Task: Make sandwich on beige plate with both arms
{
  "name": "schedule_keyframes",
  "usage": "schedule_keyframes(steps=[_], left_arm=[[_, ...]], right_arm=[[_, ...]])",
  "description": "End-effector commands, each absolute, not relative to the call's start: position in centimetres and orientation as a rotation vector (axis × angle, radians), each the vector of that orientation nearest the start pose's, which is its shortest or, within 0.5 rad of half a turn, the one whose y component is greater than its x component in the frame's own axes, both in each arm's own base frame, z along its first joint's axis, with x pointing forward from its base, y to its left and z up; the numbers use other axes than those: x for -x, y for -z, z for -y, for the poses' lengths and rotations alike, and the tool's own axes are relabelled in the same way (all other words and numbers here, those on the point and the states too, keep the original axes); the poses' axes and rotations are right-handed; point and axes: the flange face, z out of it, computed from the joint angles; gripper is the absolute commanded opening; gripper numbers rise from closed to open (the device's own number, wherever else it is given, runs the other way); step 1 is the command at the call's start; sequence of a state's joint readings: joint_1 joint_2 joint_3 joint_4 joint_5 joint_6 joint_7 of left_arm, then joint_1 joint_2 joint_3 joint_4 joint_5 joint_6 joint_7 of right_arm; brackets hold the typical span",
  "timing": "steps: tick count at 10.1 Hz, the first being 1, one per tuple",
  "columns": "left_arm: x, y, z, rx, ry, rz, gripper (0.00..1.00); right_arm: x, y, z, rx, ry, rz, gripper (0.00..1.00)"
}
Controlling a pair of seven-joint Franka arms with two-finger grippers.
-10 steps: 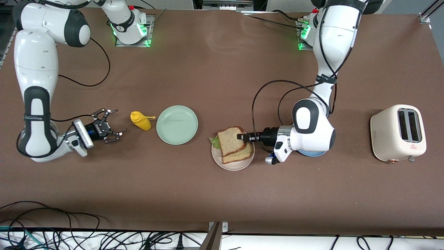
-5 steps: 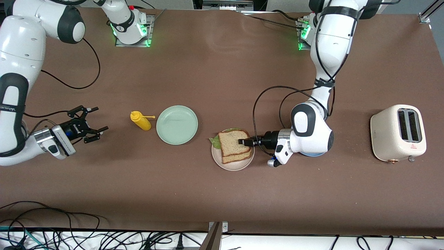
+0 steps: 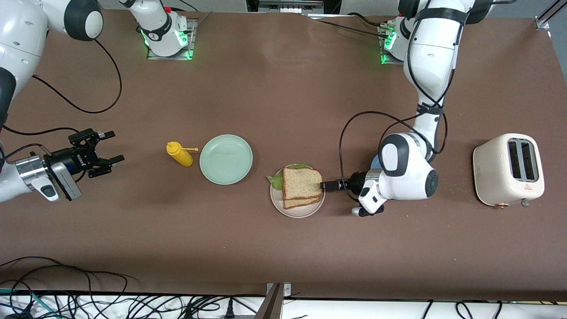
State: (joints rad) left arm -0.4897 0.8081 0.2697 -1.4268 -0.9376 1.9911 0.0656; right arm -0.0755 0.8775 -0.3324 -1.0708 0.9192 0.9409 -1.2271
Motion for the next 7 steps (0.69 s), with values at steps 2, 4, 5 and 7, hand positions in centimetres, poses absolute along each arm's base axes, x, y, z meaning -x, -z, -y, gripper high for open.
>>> schedule_keyframes(steps=[2, 4, 5, 7], left_arm=[[-67.1, -26.2, 20.7, -2.781, 0.362, -0.002, 1.00], [-66.9, -27.4, 17.2, -2.892, 0.440, 0.064, 1.00], [-66.7, -28.2, 14.8, -2.946, 0.504, 0.088, 1.00], [-66.6, -30.5, 11.1, -3.025, 0.551, 0.094, 1.00]], right_arm=[[-66.3, -34.6, 10.5, 1.982, -0.232, 0.966, 1.00], [-65.5, -37.1, 9.9, 2.136, -0.282, 0.997, 1.00], [-64.7, -38.9, 8.9, 2.253, -0.299, 0.997, 1.00], [-62.9, -41.6, 8.4, 2.435, -0.282, 0.947, 1.00]])
